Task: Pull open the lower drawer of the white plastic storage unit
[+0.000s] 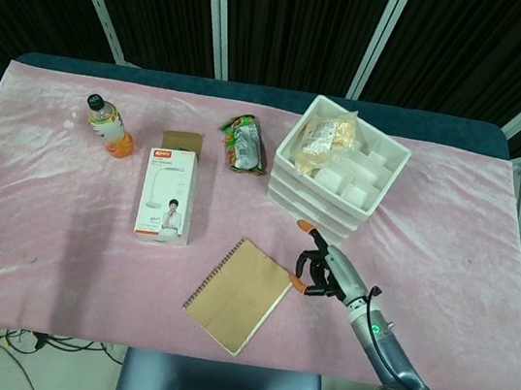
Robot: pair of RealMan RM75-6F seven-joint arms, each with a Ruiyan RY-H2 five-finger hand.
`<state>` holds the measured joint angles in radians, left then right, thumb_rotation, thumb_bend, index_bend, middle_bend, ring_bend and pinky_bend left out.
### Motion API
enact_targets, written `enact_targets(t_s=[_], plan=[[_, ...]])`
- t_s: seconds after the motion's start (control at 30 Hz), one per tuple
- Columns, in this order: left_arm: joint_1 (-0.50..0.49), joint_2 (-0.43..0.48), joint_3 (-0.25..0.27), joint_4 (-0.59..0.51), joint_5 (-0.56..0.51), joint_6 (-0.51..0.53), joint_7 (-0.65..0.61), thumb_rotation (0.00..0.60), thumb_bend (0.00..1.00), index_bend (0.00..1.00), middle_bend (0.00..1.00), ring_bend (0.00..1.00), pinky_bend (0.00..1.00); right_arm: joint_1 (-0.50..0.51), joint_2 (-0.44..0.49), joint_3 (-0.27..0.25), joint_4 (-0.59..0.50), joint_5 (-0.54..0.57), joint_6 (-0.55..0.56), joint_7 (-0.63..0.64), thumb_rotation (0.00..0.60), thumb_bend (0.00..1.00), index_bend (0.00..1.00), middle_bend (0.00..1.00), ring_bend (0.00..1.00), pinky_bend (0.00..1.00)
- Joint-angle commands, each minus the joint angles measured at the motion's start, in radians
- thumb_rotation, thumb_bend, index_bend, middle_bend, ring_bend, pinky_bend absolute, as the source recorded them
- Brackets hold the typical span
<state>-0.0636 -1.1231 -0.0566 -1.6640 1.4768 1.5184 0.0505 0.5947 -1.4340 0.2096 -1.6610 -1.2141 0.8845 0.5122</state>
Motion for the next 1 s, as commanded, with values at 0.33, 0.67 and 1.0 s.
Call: enact_targets(t_s=[0.33, 0.67, 1.0], plan=[[-0.001, 0.002, 0.000, -0.003, -0.003, -0.003, -0.001, 0.600, 0.33, 0.06, 0.06, 0.05, 0.18, 0.033, -0.127, 0.073, 0.132, 0.102, -0.012, 0.019, 0.600, 0.28, 0.04, 0.63, 0.79, 0.81], [0.001, 0.004, -0.001, -0.005, -0.004, -0.001, -0.005, 0.600, 0.34, 0.06, 0.06, 0.05, 0.18, 0.025, -0.202, 0.103, 0.175, 0.098, 0.037, 0.042, 0.600, 0.30, 0.01, 0.63, 0.79, 0.81], [0.002, 0.006, 0.000, -0.007, -0.004, 0.000, -0.009, 0.600, 0.34, 0.06, 0.06, 0.05, 0.18, 0.032, -0.269, 0.132, 0.229, 0.127, 0.059, 0.013, 0.600, 0.33, 0.00, 0.62, 0.80, 0.81]])
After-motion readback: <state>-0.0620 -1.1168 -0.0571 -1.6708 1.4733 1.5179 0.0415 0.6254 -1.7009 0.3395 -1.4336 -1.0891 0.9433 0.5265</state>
